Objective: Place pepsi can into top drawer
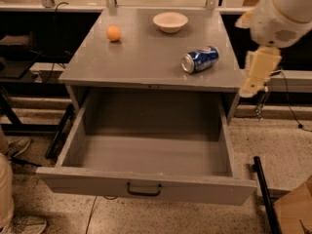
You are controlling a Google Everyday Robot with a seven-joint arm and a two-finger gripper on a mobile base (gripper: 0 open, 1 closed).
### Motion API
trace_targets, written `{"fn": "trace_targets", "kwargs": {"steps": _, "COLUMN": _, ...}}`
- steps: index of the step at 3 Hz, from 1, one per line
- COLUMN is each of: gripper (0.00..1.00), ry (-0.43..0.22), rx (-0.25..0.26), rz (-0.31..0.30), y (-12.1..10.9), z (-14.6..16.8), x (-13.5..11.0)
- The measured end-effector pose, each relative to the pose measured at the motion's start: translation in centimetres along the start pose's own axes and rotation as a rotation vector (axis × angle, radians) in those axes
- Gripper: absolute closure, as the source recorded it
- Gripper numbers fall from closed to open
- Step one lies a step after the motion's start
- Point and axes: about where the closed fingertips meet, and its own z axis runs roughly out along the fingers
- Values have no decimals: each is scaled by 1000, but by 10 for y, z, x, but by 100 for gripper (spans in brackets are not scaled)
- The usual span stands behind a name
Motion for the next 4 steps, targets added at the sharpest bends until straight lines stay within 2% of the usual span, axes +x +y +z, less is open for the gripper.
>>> {"fn": "trace_targets", "kwargs": {"steps": 1, "gripper": 0, "ry": -1, "rx": 11, "rz": -101, "y": -41, "z": 38, "x": -22}}
{"fn": "trace_targets", "kwargs": {"steps": 2, "gripper": 0, "ry": 19, "rx": -10, "rz": -172, "y": -69, "z": 82, "x": -50}}
{"fn": "trace_targets", "kwargs": {"steps": 3, "gripper": 0, "ry": 19, "rx": -10, "rz": -172, "y": -69, "z": 81, "x": -50}}
{"fn": "trace_targets", "kwargs": {"steps": 4, "gripper": 0, "ry": 21, "rx": -10, "rz": -199, "y": -80, "z": 104, "x": -42}}
